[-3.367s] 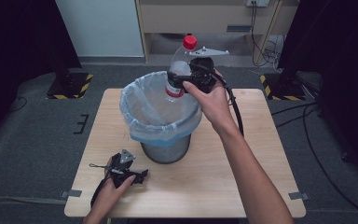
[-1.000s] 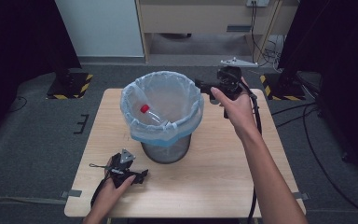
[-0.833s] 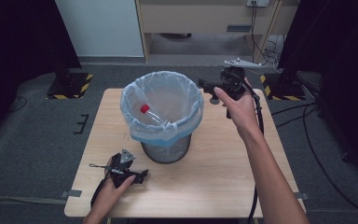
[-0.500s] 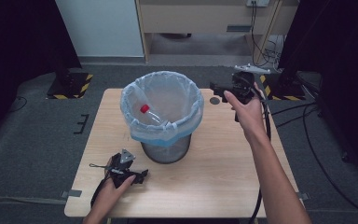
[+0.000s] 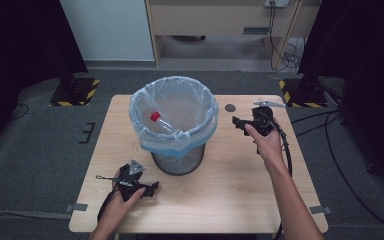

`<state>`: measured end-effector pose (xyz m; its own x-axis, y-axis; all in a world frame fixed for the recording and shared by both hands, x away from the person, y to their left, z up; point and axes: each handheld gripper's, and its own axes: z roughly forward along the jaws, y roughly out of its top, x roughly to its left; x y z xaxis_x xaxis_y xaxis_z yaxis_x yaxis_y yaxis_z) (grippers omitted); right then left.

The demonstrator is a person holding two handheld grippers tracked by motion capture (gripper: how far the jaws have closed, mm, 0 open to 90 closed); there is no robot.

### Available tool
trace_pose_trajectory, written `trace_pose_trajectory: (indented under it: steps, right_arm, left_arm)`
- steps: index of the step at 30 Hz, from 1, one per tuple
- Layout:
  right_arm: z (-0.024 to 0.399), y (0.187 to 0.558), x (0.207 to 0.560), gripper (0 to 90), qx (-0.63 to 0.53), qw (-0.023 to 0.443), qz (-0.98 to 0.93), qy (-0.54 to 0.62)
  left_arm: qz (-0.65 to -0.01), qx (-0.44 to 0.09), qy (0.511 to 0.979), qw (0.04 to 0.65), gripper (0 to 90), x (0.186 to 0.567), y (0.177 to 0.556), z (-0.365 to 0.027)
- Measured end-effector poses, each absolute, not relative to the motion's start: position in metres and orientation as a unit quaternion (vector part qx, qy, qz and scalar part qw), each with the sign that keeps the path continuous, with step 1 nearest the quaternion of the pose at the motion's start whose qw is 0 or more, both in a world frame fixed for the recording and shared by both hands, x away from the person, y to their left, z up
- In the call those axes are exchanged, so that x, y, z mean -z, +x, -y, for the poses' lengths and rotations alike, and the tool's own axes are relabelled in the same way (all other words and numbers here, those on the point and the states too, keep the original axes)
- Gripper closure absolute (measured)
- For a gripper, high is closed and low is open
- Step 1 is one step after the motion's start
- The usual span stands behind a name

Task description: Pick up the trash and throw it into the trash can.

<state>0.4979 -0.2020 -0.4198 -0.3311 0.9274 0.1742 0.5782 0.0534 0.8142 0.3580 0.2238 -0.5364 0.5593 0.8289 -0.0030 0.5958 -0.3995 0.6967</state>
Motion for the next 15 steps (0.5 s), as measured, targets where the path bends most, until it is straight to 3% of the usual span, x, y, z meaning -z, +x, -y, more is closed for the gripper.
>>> trace_pose_trajectory:
  steps: [15]
  right_arm:
    - [0.194,0.49,0.495,7.1,-0.366,0.182,-0.716,0.566]
  left_arm:
    - [-0.436,-0.175,0.818,0.333,0.0,0.536,0.358,-0.224]
